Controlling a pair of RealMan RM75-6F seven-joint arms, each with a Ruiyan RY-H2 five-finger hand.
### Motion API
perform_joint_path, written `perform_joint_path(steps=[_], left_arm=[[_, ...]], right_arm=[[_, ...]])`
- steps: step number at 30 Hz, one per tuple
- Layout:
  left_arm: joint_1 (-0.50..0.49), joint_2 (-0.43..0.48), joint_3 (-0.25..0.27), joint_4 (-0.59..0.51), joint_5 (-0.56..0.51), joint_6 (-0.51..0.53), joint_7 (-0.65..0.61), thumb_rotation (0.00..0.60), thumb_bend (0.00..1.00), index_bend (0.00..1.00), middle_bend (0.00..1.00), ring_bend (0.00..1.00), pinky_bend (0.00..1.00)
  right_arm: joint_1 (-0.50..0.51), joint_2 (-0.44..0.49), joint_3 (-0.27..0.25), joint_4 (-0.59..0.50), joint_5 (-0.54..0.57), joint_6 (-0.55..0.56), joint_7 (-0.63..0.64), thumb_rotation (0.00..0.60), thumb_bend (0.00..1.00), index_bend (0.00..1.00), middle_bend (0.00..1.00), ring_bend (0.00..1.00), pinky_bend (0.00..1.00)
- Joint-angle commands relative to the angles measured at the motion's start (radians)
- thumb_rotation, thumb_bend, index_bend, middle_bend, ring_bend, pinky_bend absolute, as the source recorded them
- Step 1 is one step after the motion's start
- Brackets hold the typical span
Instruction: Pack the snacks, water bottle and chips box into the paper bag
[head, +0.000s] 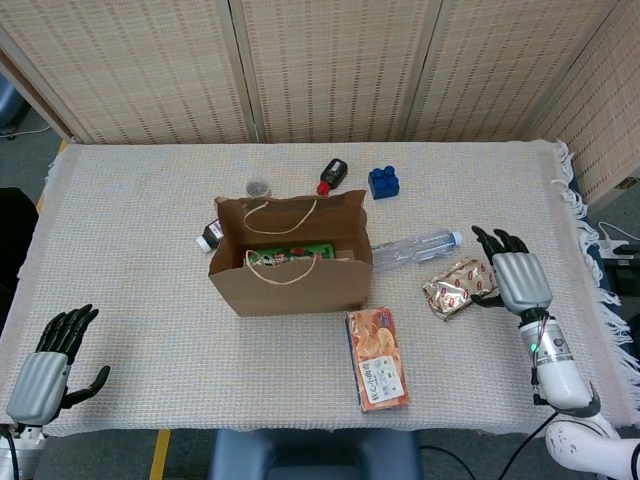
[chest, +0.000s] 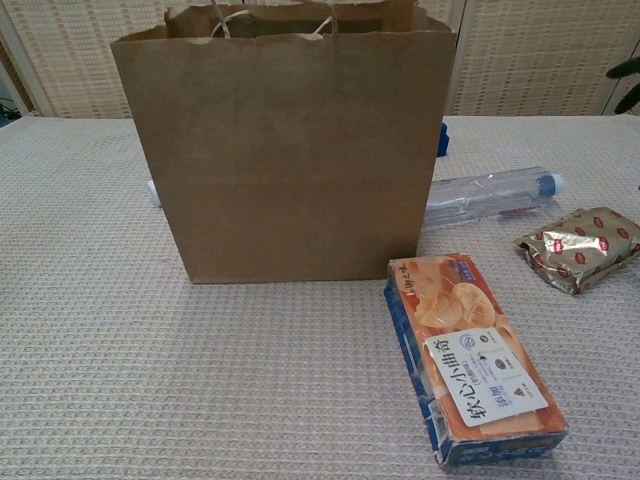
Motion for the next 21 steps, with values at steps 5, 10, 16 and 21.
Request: perform_joint_path(steps=[5, 10, 16, 21], left_arm=[[-0.001, 0.002, -0.003, 0.006, -0.006, -0.001, -0.01, 0.6, 0.35, 0.0, 0.0, 0.0, 0.02], [-0.002, 0.002, -0.001, 0.007, -0.004, -0.003, -0.012, 0.6, 0.35, 0.0, 0.0, 0.0, 0.02], [-0.001, 0.004, -0.006, 0.008, -0.013, 0.001, -0.022, 0.6, 0.35, 0.0, 0.0, 0.0, 0.02], [-0.001, 0.006, -0.007, 0.01, -0.015, -0.002, -0.03, 0.6, 0.35, 0.0, 0.0, 0.0, 0.02]], right_arm=[[0.03, -0.111, -0.055, 0.155, 0.072, -0.127, -0.083, 0.6, 0.0, 0.0, 0.1, 0.0, 0.07], [0.053, -0.176, -0.045, 0.217, 0.122, -0.154, -0.125, 0.6, 0.0, 0.0, 0.08, 0.0, 0.07], [0.084, -0.236, -0.036, 0.273, 0.188, -0.186, -0.183, 0.6, 0.0, 0.0, 0.07, 0.0, 0.07], [0.108, -0.273, -0.03, 0.319, 0.258, -0.205, -0.239, 0.6, 0.0, 0.0, 0.06, 0.0, 0.07]])
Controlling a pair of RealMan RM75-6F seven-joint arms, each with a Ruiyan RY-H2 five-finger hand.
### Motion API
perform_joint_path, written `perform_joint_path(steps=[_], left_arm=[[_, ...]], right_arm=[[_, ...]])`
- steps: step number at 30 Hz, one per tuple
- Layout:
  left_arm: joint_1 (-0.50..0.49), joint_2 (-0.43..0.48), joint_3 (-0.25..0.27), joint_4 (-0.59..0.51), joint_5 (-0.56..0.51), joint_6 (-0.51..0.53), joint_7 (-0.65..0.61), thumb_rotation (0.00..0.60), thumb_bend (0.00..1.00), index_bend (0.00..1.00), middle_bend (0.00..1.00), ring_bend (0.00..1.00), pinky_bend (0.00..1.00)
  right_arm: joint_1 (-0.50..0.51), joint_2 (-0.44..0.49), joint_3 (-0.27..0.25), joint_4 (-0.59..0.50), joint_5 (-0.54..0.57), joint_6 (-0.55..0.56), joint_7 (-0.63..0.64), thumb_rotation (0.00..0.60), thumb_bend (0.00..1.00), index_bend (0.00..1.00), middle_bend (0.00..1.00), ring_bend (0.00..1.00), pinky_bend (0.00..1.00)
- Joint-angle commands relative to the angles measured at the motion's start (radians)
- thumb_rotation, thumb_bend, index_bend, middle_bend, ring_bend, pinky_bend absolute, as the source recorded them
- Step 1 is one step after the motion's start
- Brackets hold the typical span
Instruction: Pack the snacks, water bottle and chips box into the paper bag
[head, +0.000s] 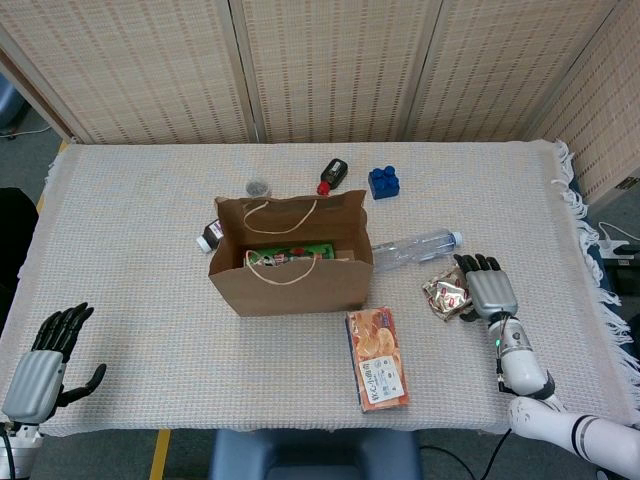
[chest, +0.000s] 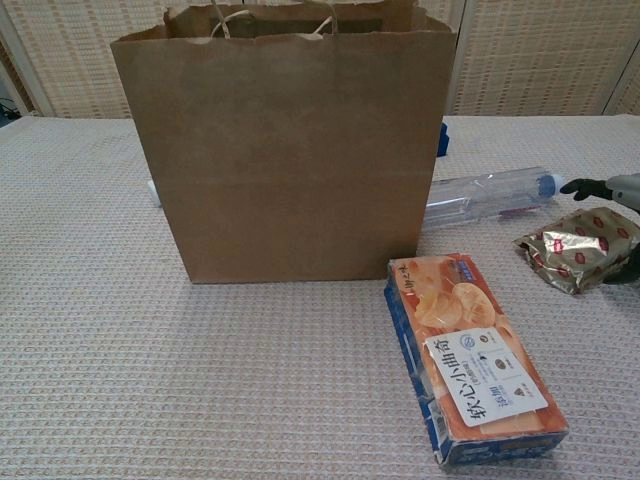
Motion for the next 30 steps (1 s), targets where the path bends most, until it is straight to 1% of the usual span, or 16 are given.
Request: perform_joint_path(steps=[1, 7, 9, 10, 11, 12, 13, 14, 15, 16, 18, 23, 28, 30], left_arm=[[0.0, 0.0, 0.0, 0.001, 0.001, 0.0, -0.001, 0.6, 0.35, 0.0, 0.0, 0.0, 0.02], [-0.001, 0.0, 0.002, 0.001, 0.003, -0.001, -0.001, 0.6, 0.35, 0.0, 0.0, 0.0, 0.02], [-0.001, 0.0, 0.002, 0.0, 0.003, 0.0, 0.001, 0.6, 0.35, 0.0, 0.0, 0.0, 0.02], [-0.001, -0.001, 0.001, 0.0, 0.003, 0.0, 0.001, 0.6, 0.35, 0.0, 0.0, 0.0, 0.02], [0.0, -0.001, 0.001, 0.001, 0.002, 0.001, 0.001, 0.6, 0.35, 0.0, 0.0, 0.0, 0.02], [0.0, -0.001, 0.001, 0.001, 0.002, 0.0, 0.001, 0.6, 0.35, 0.0, 0.0, 0.0, 0.02], [0.0, -0.001, 0.002, 0.001, 0.001, -0.001, 0.0, 0.6, 0.35, 0.0, 0.0, 0.0, 0.02], [-0.001, -0.001, 0.001, 0.001, 0.001, -0.001, 0.0, 0.6, 0.35, 0.0, 0.0, 0.0, 0.02], [-0.001, -0.002, 0.001, 0.001, 0.002, -0.001, 0.0, 0.6, 0.35, 0.0, 0.0, 0.0, 0.02], [-0.001, -0.002, 0.001, 0.001, 0.002, 0.0, 0.001, 0.6, 0.35, 0.0, 0.0, 0.0, 0.02], [0.0, -0.003, 0.001, 0.001, 0.003, 0.001, 0.003, 0.6, 0.35, 0.0, 0.0, 0.0, 0.02], [0.0, -0.002, 0.002, 0.0, 0.004, 0.003, 0.003, 0.6, 0.35, 0.0, 0.0, 0.0, 0.02], [0.001, -0.002, 0.002, -0.002, 0.005, 0.006, 0.004, 0.6, 0.35, 0.0, 0.0, 0.0, 0.02], [0.001, -0.003, 0.003, -0.002, 0.006, 0.005, 0.008, 0.6, 0.35, 0.0, 0.0, 0.0, 0.02]], right_arm=[[0.017, -0.026, 0.006, 0.03, 0.045, -0.015, -0.034, 0.6, 0.0, 0.0, 0.06, 0.0, 0.07], [0.034, -0.058, -0.002, 0.073, 0.099, -0.031, -0.083, 0.6, 0.0, 0.0, 0.07, 0.01, 0.08], [0.033, -0.07, -0.003, 0.086, 0.079, -0.018, -0.076, 0.6, 0.0, 0.03, 0.15, 0.11, 0.19], [0.03, -0.076, -0.003, 0.091, 0.063, -0.009, -0.064, 0.6, 0.03, 0.12, 0.26, 0.24, 0.34], [0.025, -0.081, -0.004, 0.097, 0.035, 0.003, -0.044, 0.6, 0.07, 0.23, 0.35, 0.34, 0.46], [0.02, -0.083, -0.006, 0.101, 0.012, 0.01, -0.027, 0.6, 0.08, 0.26, 0.37, 0.36, 0.48], [0.014, -0.085, -0.006, 0.104, -0.021, 0.024, 0.0, 0.6, 0.17, 0.42, 0.49, 0.51, 0.63], [0.008, -0.085, -0.005, 0.104, -0.044, 0.035, 0.021, 0.6, 0.24, 0.53, 0.58, 0.61, 0.72], [0.002, -0.083, -0.004, 0.103, -0.066, 0.045, 0.043, 0.6, 0.28, 0.59, 0.62, 0.66, 0.76], [-0.003, -0.08, -0.002, 0.101, -0.087, 0.056, 0.065, 0.6, 0.31, 0.62, 0.64, 0.69, 0.79], [-0.014, -0.064, 0.002, 0.089, -0.126, 0.074, 0.107, 0.6, 0.34, 0.66, 0.66, 0.7, 0.79], [-0.038, -0.005, 0.025, 0.032, -0.17, 0.105, 0.186, 0.6, 0.36, 0.7, 0.68, 0.71, 0.81], [-0.075, 0.073, 0.076, -0.062, -0.216, 0.159, 0.333, 0.6, 0.36, 0.7, 0.68, 0.71, 0.81], [-0.095, 0.102, 0.121, -0.106, -0.241, 0.211, 0.427, 0.6, 0.36, 0.7, 0.68, 0.71, 0.81]])
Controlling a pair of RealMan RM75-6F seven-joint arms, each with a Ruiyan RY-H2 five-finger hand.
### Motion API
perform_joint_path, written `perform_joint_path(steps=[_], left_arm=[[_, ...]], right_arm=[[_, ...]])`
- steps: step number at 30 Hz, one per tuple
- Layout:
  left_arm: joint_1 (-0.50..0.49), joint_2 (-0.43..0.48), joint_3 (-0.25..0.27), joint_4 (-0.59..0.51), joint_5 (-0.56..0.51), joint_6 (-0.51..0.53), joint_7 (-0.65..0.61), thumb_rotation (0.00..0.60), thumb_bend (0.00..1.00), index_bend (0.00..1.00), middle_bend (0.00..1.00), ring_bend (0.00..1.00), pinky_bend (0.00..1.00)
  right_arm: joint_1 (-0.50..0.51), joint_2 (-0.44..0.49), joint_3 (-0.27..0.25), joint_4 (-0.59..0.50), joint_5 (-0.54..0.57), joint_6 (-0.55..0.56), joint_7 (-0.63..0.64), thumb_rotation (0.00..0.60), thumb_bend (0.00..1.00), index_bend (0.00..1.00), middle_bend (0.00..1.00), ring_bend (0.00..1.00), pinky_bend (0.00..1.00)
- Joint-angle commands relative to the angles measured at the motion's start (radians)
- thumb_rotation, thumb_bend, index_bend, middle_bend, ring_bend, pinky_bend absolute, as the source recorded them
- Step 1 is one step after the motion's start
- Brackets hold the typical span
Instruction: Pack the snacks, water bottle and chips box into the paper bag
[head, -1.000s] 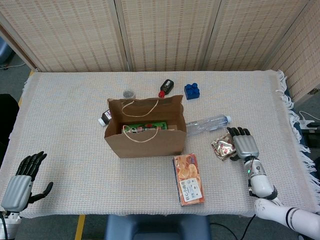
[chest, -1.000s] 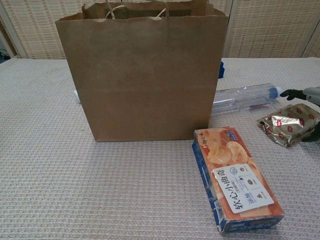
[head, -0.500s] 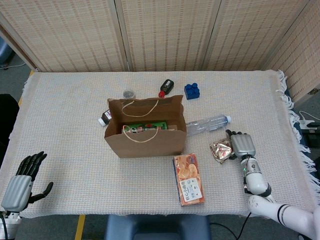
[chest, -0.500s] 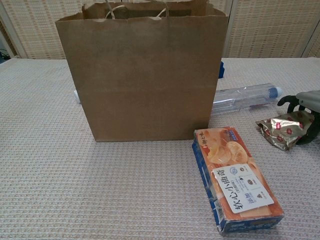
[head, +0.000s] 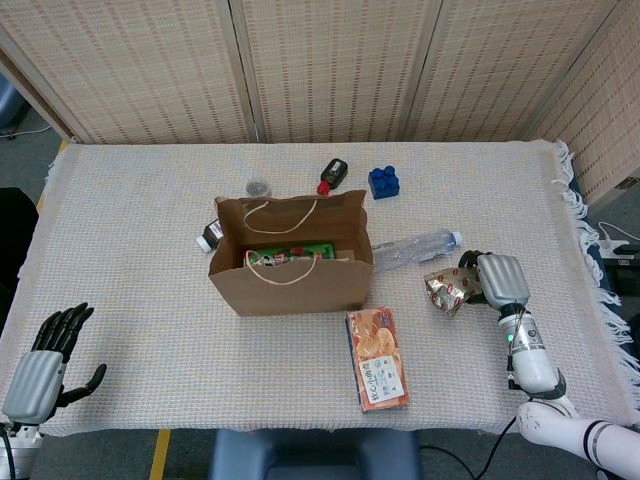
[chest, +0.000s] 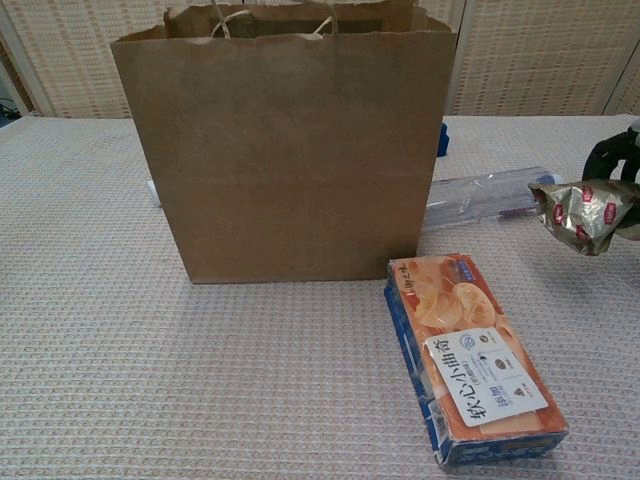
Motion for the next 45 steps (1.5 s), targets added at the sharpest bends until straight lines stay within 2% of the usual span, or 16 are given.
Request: perform_joint_path(steps=[1, 3, 6, 9, 14, 18, 22, 27, 29, 30, 33, 39, 42, 45], left_arm=[[0.0, -0.001, 0.001, 0.0, 0.001, -0.002, 0.004, 0.6, 0.35, 0.0, 0.0, 0.0, 0.02], [-0.001, -0.003, 0.002, -0.001, 0.002, -0.003, 0.008, 0.6, 0.35, 0.0, 0.0, 0.0, 0.02], [-0.002, -0.005, 0.003, -0.001, 0.003, -0.004, 0.014, 0.6, 0.35, 0.0, 0.0, 0.0, 0.02], [-0.003, -0.008, 0.002, 0.0, -0.001, -0.008, 0.019, 0.6, 0.35, 0.0, 0.0, 0.0, 0.02], [-0.003, -0.008, 0.0, 0.002, -0.005, -0.01, 0.016, 0.6, 0.35, 0.0, 0.0, 0.0, 0.02], [-0.003, -0.006, 0.0, 0.002, -0.005, -0.01, 0.012, 0.6, 0.35, 0.0, 0.0, 0.0, 0.02], [0.002, 0.002, -0.001, -0.005, 0.01, 0.013, 0.0, 0.6, 0.35, 0.0, 0.0, 0.0, 0.02], [0.005, 0.008, 0.0, -0.01, 0.016, 0.025, -0.009, 0.6, 0.35, 0.0, 0.0, 0.0, 0.02], [0.007, 0.013, -0.002, -0.013, 0.016, 0.03, -0.018, 0.6, 0.35, 0.0, 0.0, 0.0, 0.02], [0.008, 0.015, -0.004, -0.015, 0.01, 0.03, -0.029, 0.6, 0.35, 0.0, 0.0, 0.0, 0.02], [0.008, 0.02, -0.006, -0.014, 0.008, 0.031, -0.043, 0.6, 0.35, 0.0, 0.0, 0.0, 0.02], [0.008, 0.027, -0.009, -0.013, 0.003, 0.031, -0.065, 0.6, 0.35, 0.0, 0.0, 0.0, 0.02], [0.009, 0.031, -0.01, -0.014, 0.003, 0.035, -0.076, 0.6, 0.35, 0.0, 0.0, 0.0, 0.02], [0.01, 0.033, -0.009, -0.013, 0.006, 0.037, -0.08, 0.6, 0.35, 0.0, 0.0, 0.0, 0.02]], right_arm=[[-0.043, 0.068, 0.083, -0.093, -0.057, 0.095, 0.168, 0.6, 0.36, 0.7, 0.68, 0.71, 0.81], [-0.053, 0.093, 0.115, -0.124, -0.08, 0.138, 0.208, 0.6, 0.36, 0.7, 0.68, 0.71, 0.81], [-0.05, 0.113, 0.158, -0.163, -0.098, 0.203, 0.187, 0.6, 0.37, 0.7, 0.68, 0.71, 0.81], [-0.034, 0.128, 0.24, -0.265, -0.1, 0.289, 0.161, 0.6, 0.37, 0.69, 0.68, 0.71, 0.81], [0.021, 0.11, 0.363, -0.415, -0.084, 0.404, 0.068, 0.6, 0.37, 0.68, 0.68, 0.7, 0.81], [0.091, 0.059, 0.413, -0.505, -0.074, 0.456, -0.05, 0.6, 0.37, 0.68, 0.68, 0.7, 0.81], [0.179, -0.005, 0.426, -0.541, -0.041, 0.466, -0.211, 0.6, 0.37, 0.68, 0.68, 0.7, 0.81], [0.233, -0.058, 0.421, -0.52, -0.031, 0.475, -0.291, 0.6, 0.37, 0.68, 0.68, 0.69, 0.8], [0.282, -0.112, 0.402, -0.496, -0.023, 0.463, -0.347, 0.6, 0.37, 0.67, 0.68, 0.69, 0.8], [0.326, -0.17, 0.381, -0.456, -0.018, 0.453, -0.396, 0.6, 0.37, 0.67, 0.68, 0.69, 0.79], [0.379, -0.259, 0.367, -0.373, 0.011, 0.461, -0.464, 0.6, 0.36, 0.65, 0.68, 0.68, 0.76], [0.431, -0.365, 0.326, -0.269, 0.035, 0.443, -0.521, 0.6, 0.36, 0.56, 0.68, 0.62, 0.64], [0.441, -0.391, 0.322, -0.248, 0.046, 0.432, -0.53, 0.6, 0.36, 0.47, 0.67, 0.54, 0.53], [0.444, -0.398, 0.322, -0.241, 0.041, 0.428, -0.525, 0.6, 0.36, 0.37, 0.61, 0.45, 0.39]])
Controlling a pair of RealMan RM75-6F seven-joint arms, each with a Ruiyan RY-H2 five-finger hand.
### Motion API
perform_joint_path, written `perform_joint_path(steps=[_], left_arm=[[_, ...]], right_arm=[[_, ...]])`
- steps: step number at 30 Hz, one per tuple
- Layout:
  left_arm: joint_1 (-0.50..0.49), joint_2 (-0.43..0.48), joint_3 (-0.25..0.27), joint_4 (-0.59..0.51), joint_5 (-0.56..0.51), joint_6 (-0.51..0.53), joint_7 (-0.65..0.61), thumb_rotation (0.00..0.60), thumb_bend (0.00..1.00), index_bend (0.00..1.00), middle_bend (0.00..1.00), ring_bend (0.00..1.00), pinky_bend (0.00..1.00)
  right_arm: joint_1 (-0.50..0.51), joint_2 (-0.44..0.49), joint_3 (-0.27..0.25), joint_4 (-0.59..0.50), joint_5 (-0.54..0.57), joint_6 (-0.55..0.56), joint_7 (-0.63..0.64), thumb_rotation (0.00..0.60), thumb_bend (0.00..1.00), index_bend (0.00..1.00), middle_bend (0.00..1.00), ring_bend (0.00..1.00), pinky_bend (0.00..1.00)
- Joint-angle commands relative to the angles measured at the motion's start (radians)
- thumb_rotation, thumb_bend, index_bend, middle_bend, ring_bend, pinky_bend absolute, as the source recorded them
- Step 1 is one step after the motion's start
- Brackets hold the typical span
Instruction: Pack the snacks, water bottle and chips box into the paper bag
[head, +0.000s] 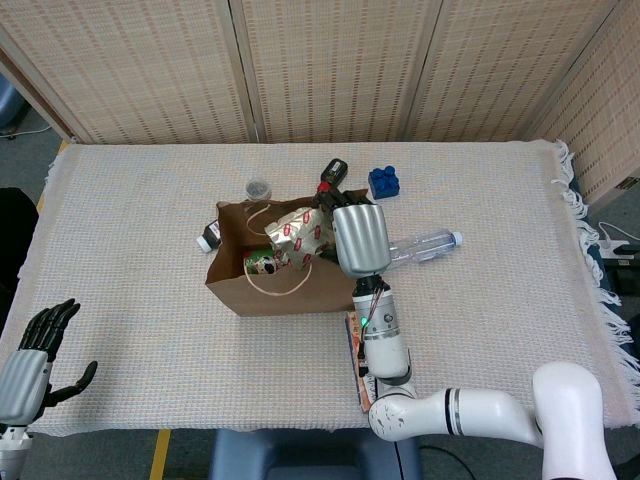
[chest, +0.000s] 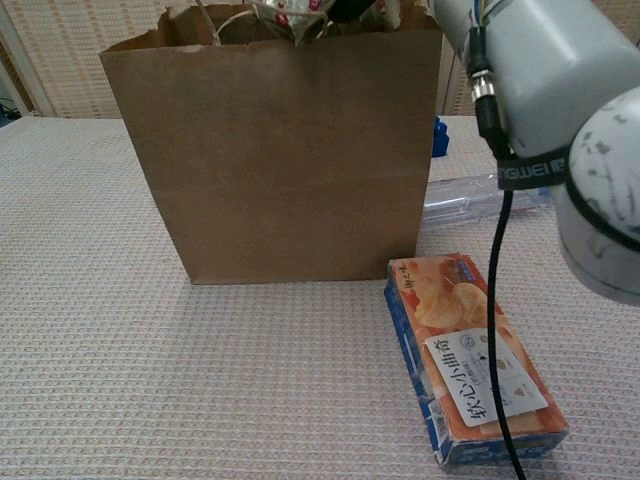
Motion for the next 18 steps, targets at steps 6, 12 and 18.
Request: perform_joint_path(steps=[6, 12, 18], left_arm=[[0.001, 0.001, 0.001, 0.0, 0.004, 0.003, -0.002, 0.6, 0.35, 0.0, 0.0, 0.0, 0.02], [0.001, -0.002, 0.003, -0.002, 0.008, 0.001, 0.01, 0.6, 0.35, 0.0, 0.0, 0.0, 0.02], [0.001, -0.005, 0.003, -0.001, 0.008, 0.001, 0.018, 0.6, 0.35, 0.0, 0.0, 0.0, 0.02]], right_arm=[[-0.012, 0.021, 0.006, -0.033, 0.007, -0.024, 0.014, 0.6, 0.21, 0.09, 0.41, 0.21, 0.16], [-0.037, 0.067, 0.014, -0.079, 0.014, -0.036, 0.03, 0.6, 0.14, 0.0, 0.3, 0.1, 0.07], [-0.075, 0.124, 0.024, -0.12, 0.019, -0.03, 0.054, 0.6, 0.11, 0.0, 0.23, 0.05, 0.03]])
